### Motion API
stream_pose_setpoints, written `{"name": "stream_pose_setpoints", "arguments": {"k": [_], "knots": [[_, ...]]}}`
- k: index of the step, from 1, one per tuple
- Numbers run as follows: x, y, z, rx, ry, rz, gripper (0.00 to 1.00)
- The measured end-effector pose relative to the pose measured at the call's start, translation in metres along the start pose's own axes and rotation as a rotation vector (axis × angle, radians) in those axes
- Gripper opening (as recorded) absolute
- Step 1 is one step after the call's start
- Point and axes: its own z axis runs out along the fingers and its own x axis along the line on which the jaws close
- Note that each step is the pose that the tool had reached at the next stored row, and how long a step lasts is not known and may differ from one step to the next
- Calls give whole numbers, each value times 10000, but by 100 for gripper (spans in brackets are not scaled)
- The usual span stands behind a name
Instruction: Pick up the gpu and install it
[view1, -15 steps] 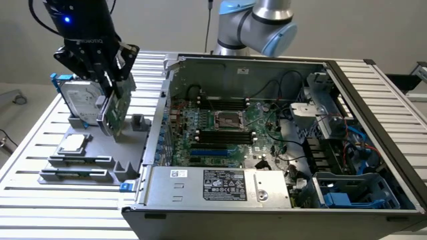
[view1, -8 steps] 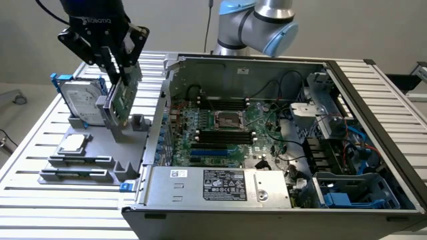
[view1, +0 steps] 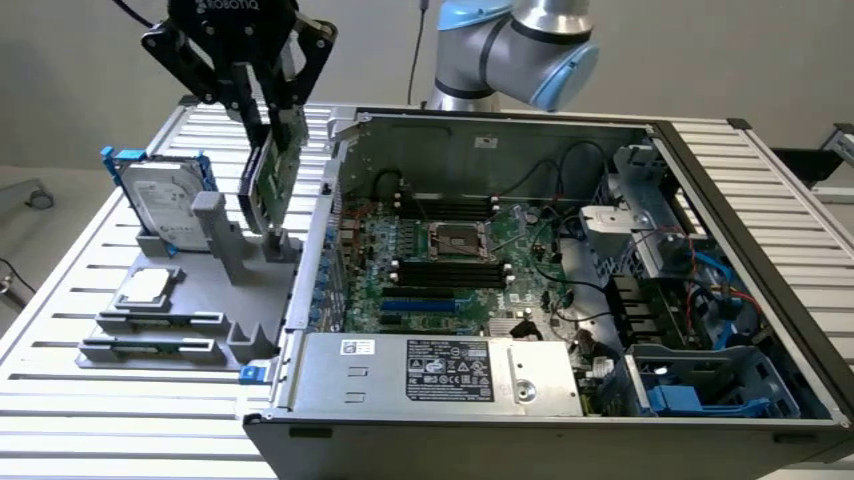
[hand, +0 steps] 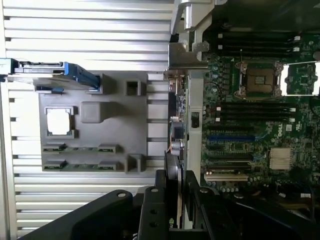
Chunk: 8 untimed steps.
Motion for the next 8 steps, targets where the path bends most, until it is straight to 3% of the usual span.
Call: {"name": "stream_pose_setpoints", "arguments": {"k": [8], "knots": [[-361,-79,16,2,42,-1,26]]}}
